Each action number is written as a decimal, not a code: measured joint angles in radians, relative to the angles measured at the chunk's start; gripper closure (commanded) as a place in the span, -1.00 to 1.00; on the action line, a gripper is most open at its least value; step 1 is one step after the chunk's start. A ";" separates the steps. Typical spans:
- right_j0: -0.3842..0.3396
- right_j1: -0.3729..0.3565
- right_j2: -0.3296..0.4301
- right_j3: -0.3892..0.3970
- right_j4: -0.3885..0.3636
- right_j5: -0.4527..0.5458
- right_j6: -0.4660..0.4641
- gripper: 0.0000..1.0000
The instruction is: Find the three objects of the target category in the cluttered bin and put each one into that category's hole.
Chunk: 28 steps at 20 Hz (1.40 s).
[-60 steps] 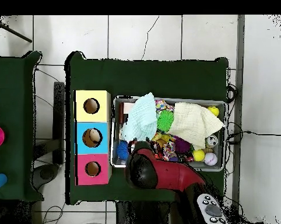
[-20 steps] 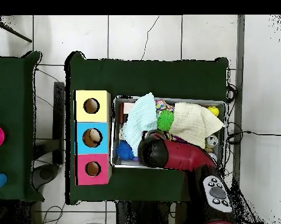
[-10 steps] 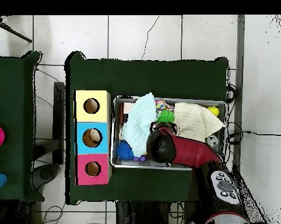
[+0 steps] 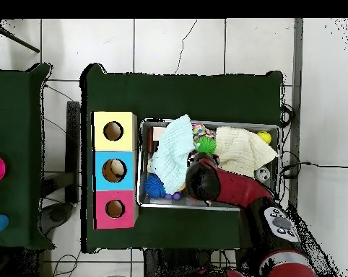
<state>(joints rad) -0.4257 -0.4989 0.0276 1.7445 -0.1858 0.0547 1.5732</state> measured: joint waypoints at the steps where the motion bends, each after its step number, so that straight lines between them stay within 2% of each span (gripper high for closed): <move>1: -0.002 0.002 0.002 0.000 0.000 0.000 0.000 -1.00; 16: 0.012 -0.001 -0.003 0.001 0.000 -0.004 0.000 -1.00; 17: 0.050 -0.001 -0.031 0.001 0.000 -0.021 0.000 1.00; 28: 0.118 0.000 -0.073 -0.006 0.000 -0.029 0.000 1.00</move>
<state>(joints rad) -0.3082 -0.4992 -0.0453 1.7388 -0.1856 0.0257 1.5732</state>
